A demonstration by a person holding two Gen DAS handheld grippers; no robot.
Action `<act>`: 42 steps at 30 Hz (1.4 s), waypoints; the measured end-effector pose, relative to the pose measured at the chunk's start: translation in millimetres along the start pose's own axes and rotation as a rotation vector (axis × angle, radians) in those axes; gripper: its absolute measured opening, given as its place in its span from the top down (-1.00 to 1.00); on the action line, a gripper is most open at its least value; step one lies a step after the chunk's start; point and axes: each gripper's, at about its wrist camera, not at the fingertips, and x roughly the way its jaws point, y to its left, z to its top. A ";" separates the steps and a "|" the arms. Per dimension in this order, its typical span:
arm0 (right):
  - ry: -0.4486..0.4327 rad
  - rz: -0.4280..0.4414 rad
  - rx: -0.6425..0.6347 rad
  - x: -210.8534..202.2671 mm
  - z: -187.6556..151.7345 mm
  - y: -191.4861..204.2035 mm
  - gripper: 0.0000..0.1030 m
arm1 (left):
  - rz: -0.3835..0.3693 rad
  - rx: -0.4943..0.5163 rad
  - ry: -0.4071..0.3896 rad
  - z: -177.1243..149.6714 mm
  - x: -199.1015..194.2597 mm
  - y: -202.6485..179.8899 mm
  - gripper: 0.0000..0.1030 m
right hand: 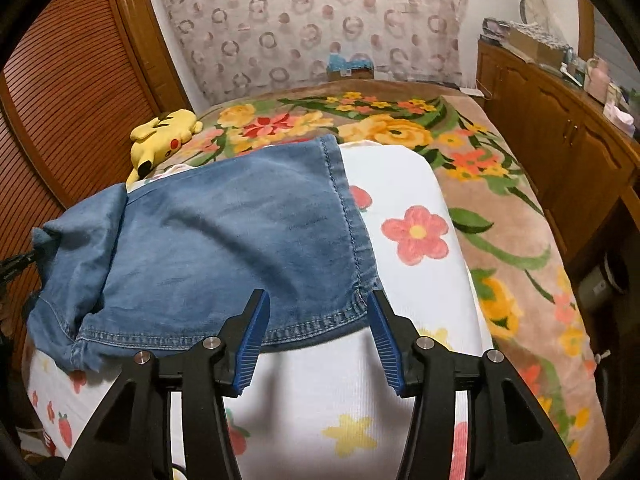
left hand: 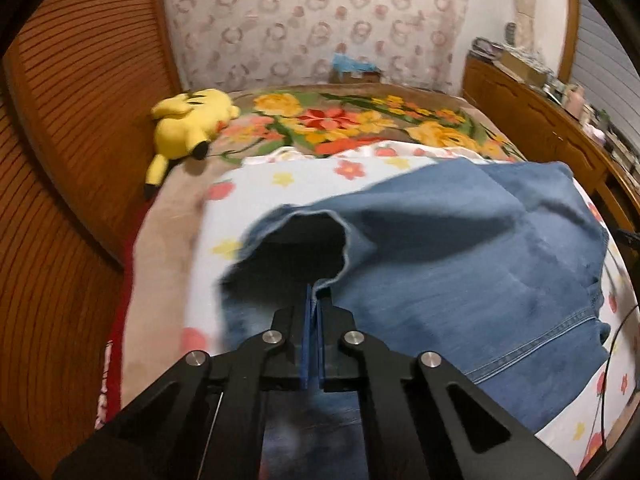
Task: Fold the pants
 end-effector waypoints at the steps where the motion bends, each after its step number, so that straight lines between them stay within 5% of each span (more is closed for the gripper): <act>1: -0.001 0.002 0.000 -1.1 -1.2 1.2 -0.02 | 0.013 -0.012 0.003 -1.7 -2.4 9.0 0.94; 6: -0.004 -0.008 0.007 3.9 -3.8 0.0 -0.03 | 0.035 -0.044 0.002 -8.7 -10.4 25.9 0.92; 9: 0.004 -0.011 0.009 9.2 -7.2 -2.6 -0.05 | 0.033 -0.049 -0.005 -10.1 -13.5 24.4 0.73; 13: 0.015 -0.012 0.018 15.6 -9.0 -8.0 -0.06 | 0.003 -0.045 -0.043 -10.7 -20.6 17.1 0.09; 17: 0.020 -0.021 0.015 17.5 -9.3 -10.5 -0.06 | -0.033 -0.033 -0.082 -11.2 -31.2 3.8 -0.24; 26: 0.023 -0.036 0.016 19.6 -10.9 -13.6 -0.06 | -0.136 -0.003 -0.118 -13.7 -40.5 -39.4 -0.27; 35: 0.019 -0.099 -0.020 22.6 -13.0 -8.8 -0.06 | -0.158 0.031 -0.141 -15.2 -53.3 -63.4 -0.27; 37: 0.017 -0.122 -0.042 22.7 -14.2 -4.9 0.19 | -0.161 0.034 -0.147 -15.8 -55.4 -65.0 -0.27; 39: 0.012 -0.098 -0.048 21.3 -15.1 -4.8 0.78 | -0.161 0.036 -0.151 -18.0 -58.7 -66.9 -0.27; 42: -0.001 -0.065 -0.063 16.5 -14.4 -3.3 0.88 | -0.162 0.036 -0.152 -18.5 -59.4 -67.2 -0.27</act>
